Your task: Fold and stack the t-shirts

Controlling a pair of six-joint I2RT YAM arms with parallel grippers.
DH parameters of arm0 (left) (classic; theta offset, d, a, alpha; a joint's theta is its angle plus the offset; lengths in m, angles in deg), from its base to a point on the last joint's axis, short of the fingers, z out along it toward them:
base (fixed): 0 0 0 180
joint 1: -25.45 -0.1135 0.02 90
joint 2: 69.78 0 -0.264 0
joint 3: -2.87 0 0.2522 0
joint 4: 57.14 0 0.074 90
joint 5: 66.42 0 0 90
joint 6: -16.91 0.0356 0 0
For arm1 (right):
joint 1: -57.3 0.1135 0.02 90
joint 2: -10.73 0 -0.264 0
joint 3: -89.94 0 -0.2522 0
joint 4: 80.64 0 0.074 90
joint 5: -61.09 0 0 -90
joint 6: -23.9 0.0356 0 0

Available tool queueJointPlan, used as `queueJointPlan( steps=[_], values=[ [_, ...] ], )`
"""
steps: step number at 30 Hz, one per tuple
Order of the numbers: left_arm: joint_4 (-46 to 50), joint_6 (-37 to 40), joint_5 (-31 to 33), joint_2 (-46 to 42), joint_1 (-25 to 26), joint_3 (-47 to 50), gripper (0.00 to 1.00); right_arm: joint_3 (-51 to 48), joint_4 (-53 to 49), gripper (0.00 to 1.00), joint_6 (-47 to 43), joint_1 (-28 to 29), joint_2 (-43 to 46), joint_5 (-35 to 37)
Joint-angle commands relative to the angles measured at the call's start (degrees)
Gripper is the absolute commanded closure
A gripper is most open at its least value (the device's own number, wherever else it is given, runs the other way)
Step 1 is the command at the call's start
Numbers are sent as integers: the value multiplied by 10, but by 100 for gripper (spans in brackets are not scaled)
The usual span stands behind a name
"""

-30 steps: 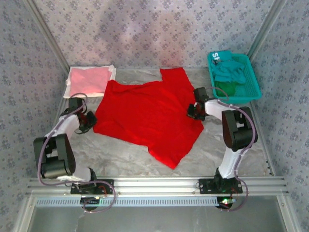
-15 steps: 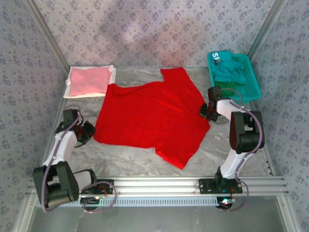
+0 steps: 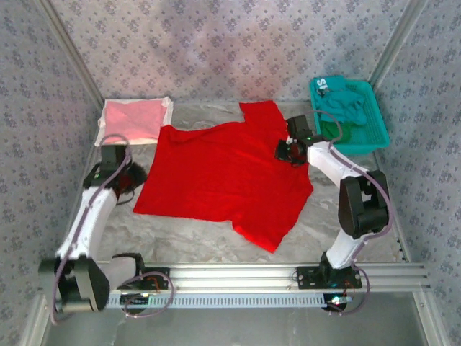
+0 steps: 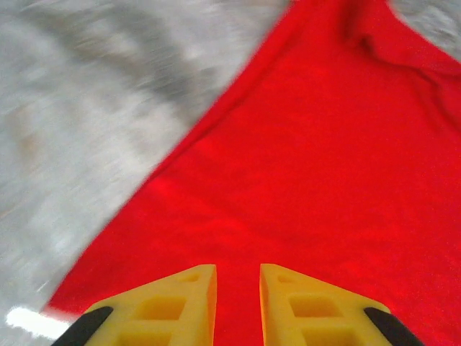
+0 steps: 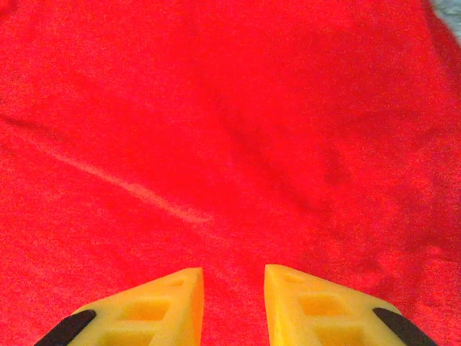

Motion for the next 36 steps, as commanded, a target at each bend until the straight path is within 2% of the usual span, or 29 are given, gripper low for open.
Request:
queueJointPlan(
  steps=[1, 4, 10, 14, 16, 22, 26, 29, 32, 36],
  values=[
    [-96, 25, -21, 95, 40, -19, 82, 1, -20, 70, 19, 4, -12, 0],
    [-163, -10, -45, 151, 37, 7, 83, -17, -46, 70, 34, 20, 3, 17],
    [-217, -37, -86, 207, 20, 58, 84, -123, -76, 69, 64, 60, 65, 20],
    [-251, -63, -111, 228, -5, 107, 84, -177, -78, 68, 87, 57, 64, -5],
    [-244, -65, -113, 231, -12, 124, 84, -187, -76, 68, 90, 48, 61, 11],
    [-213, -87, -137, 176, 2, 193, 84, -211, -72, 68, 95, -8, 64, 19],
    [-176, -126, -132, 108, 29, 248, 87, -237, -70, 68, 89, -61, 77, 13],
    [-132, -146, -111, 43, 37, 268, 88, -232, -66, 68, 68, -80, 70, 11],
    [-104, -127, -58, -8, 35, 248, 84, -216, -53, 67, 51, -79, 59, 15],
    [-120, -56, -67, 27, 35, 143, 78, -200, -46, 66, 59, -66, 55, 10]
  ],
)
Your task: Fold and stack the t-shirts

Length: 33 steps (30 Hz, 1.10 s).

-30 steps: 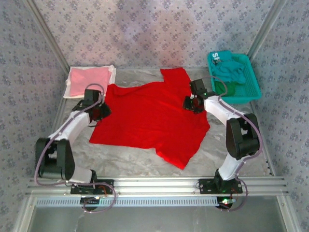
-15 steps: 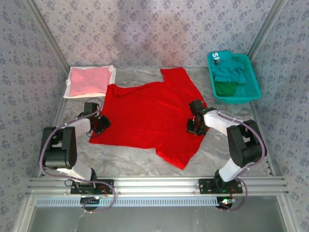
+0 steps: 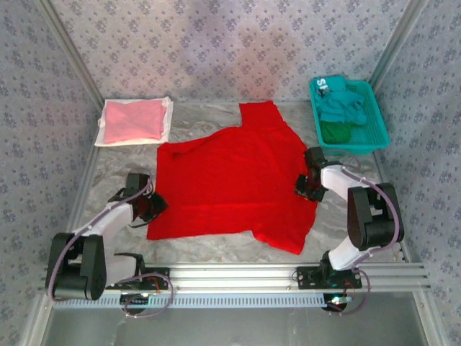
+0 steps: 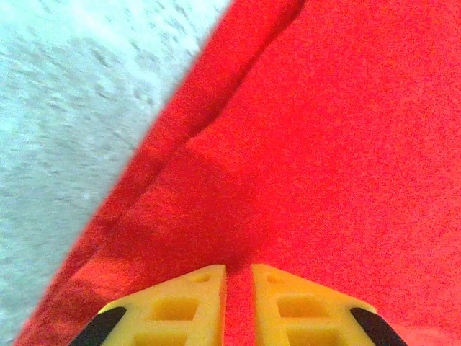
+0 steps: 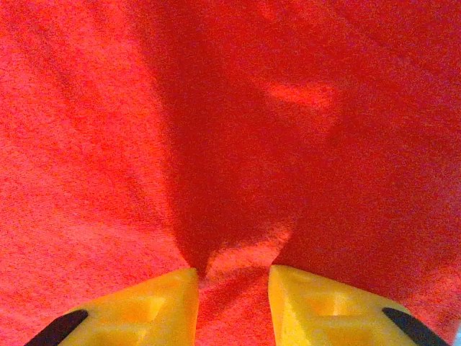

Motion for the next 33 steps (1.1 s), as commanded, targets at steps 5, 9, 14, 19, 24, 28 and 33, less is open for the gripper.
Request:
queueJointPlan(
  steps=[5, 9, 14, 19, 24, 28, 33],
  values=[
    [-7, 112, -15, 169, -1, -251, 69, 13, 13, 64, 0, 13, -12, 3],
    [-5, 128, -29, 289, -4, -353, 67, 7, 30, 64, 7, 13, -1, 1],
    [15, 135, -22, 389, -6, -445, 53, 14, 34, 64, 10, 14, 1, -3],
    [39, 144, 9, 451, -8, -499, 48, 15, 37, 64, 5, 10, 8, -2],
    [7, 144, 19, 490, -12, -533, 70, 14, 46, 64, 4, 6, 2, -6],
    [1, 137, 13, 513, -20, -582, 89, 15, 51, 64, 4, 7, -7, -9],
    [33, 132, 9, 539, -37, -661, 93, 14, 50, 64, 4, 6, -9, -6]
  ],
)
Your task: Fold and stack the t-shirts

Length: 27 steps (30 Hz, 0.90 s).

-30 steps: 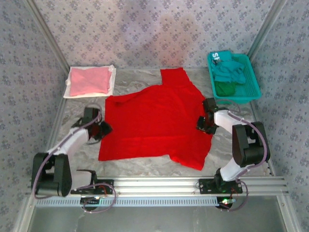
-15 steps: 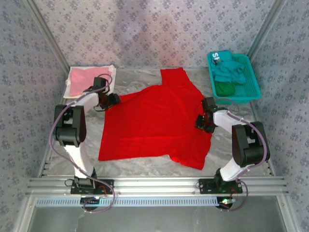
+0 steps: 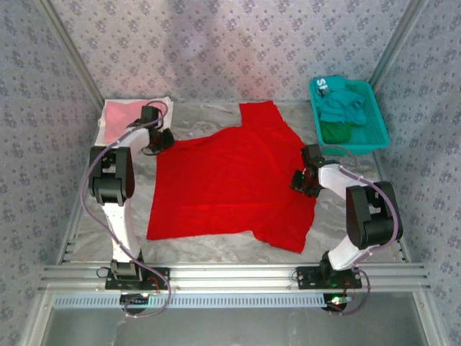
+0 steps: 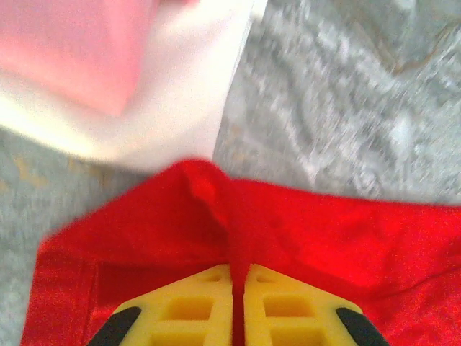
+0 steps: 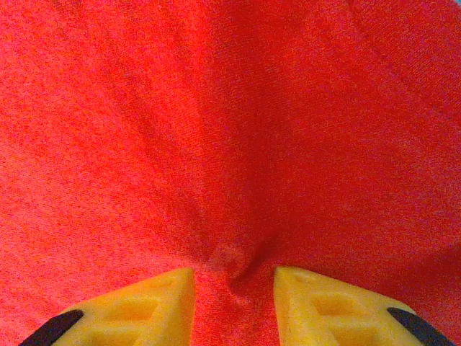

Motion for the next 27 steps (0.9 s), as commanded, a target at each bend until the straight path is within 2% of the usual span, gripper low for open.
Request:
queueJointPlan(
  steps=[1, 3, 6, 8, 10, 11, 13, 16, 18, 20, 23, 27],
  values=[
    [16, -3, -5, 16, -19, -62, 93, 10, 2, 64, 4, -3, -6, -1],
    [24, 0, -4, 34, -26, -94, 87, 8, 4, 64, 3, -6, -8, 0],
    [55, 13, -7, 82, -37, -176, 71, 9, 6, 64, 4, -11, -16, -3],
    [91, 23, -6, 115, -47, -252, 70, 10, 7, 64, 3, -13, -20, -5],
    [126, 31, -1, 126, -53, -304, 58, 13, 7, 64, 0, -14, -18, -6],
    [128, 38, 7, 112, -53, -305, 57, 17, 5, 64, -5, -14, -15, -8],
    [84, 37, 23, 48, -49, -235, 57, 22, 4, 63, -16, -11, -1, -9],
    [-46, 6, 23, -108, -39, -20, 50, 22, 1, 59, -50, 9, 46, -11],
    [-78, 3, 40, -208, -17, 106, 48, 18, -5, 55, -84, 39, 95, -13],
    [-68, 15, 61, -278, 22, 204, 45, 16, -39, 48, -93, 86, 138, 21],
    [-3, -7, 85, -354, 75, 321, 42, -8, -115, 44, -45, 144, 190, 86],
    [114, -66, 97, -445, 89, 449, 41, -79, -188, 42, 69, 178, 258, 84]
  ],
)
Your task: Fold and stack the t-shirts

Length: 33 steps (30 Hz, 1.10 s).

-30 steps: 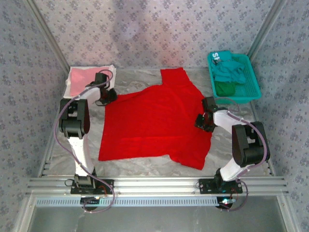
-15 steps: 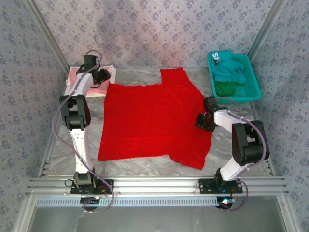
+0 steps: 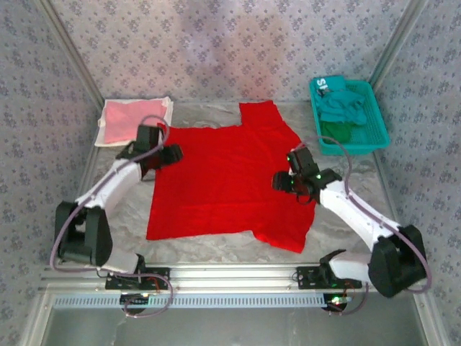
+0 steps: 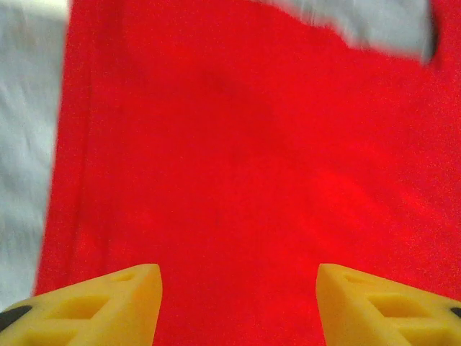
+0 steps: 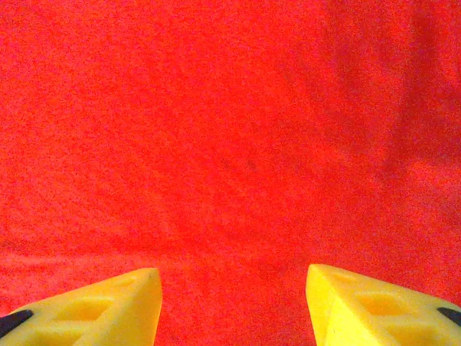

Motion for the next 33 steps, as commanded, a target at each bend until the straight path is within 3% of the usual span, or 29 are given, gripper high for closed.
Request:
queueJointPlan(
  steps=[1, 7, 9, 14, 17, 23, 33],
  values=[
    [145, -63, 44, -58, -12, 91, 40, -66, -128, 42, 104, 21, 49, 30],
    [300, -170, 57, -240, 11, 170, 37, -107, -267, 39, 241, 82, 172, 35],
    [317, -237, 64, -260, 52, 177, 35, -117, -300, 39, 284, 107, 200, 37],
    [332, -297, 61, -251, 63, 220, 34, -136, -360, 36, 367, 155, 220, 47],
    [317, -314, 86, -272, 55, 238, 32, -164, -347, 33, 396, 176, 229, 22],
    [213, -279, 53, -259, -6, 292, 33, -219, -228, 30, 401, 185, 257, -26],
    [136, -226, 46, -216, -37, 308, 57, -257, -134, 42, 383, 176, 204, -67]
  ],
)
